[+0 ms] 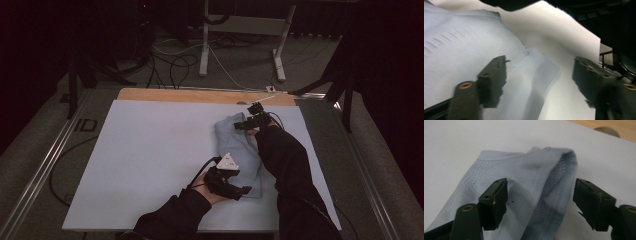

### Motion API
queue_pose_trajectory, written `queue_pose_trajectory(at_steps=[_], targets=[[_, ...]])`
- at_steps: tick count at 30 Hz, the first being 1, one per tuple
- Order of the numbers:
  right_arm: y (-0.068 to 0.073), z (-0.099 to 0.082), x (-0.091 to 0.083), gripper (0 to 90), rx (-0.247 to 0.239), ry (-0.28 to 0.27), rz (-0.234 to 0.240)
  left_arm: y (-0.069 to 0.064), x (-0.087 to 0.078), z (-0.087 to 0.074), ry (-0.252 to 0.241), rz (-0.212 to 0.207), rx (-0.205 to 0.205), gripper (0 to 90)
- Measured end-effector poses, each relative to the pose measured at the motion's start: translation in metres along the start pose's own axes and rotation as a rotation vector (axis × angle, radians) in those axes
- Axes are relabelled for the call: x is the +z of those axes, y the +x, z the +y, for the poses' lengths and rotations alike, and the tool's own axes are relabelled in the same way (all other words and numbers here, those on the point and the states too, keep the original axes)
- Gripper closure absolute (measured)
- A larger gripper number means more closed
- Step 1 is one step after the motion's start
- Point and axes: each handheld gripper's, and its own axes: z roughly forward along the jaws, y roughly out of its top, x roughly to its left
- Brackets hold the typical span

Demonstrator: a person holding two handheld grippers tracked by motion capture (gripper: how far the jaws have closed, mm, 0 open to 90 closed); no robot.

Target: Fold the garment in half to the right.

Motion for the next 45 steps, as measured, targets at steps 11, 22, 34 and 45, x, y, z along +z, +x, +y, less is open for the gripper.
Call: queue_pose_trajectory(at_steps=[11, 22, 34, 45], targets=[[0.003, -0.004, 0.0, 56.7, -0.008, 0.031, 0.048, 0.005, -0.034, -0.014, -0.024, 0.048, 0.029, 17.7], [0.017, 0.002, -0.009, 87.3, -0.135, -0.006, -0.018, 0.017, -0.067, -0.039, -0.105, 0.119, -0.017, 15.0], [0.004, 0.0, -0.007, 87.2, -0.089, -0.011, -0.051, 0.03, -0.082, -0.058, -0.13, 0.215, -0.044, 8.5], [-0.005, -0.014, 0.006, 87.0, -0.048, 0.022, -0.06, 0.037, -0.089, -0.068, -0.116, 0.271, -0.045, 5.1]])
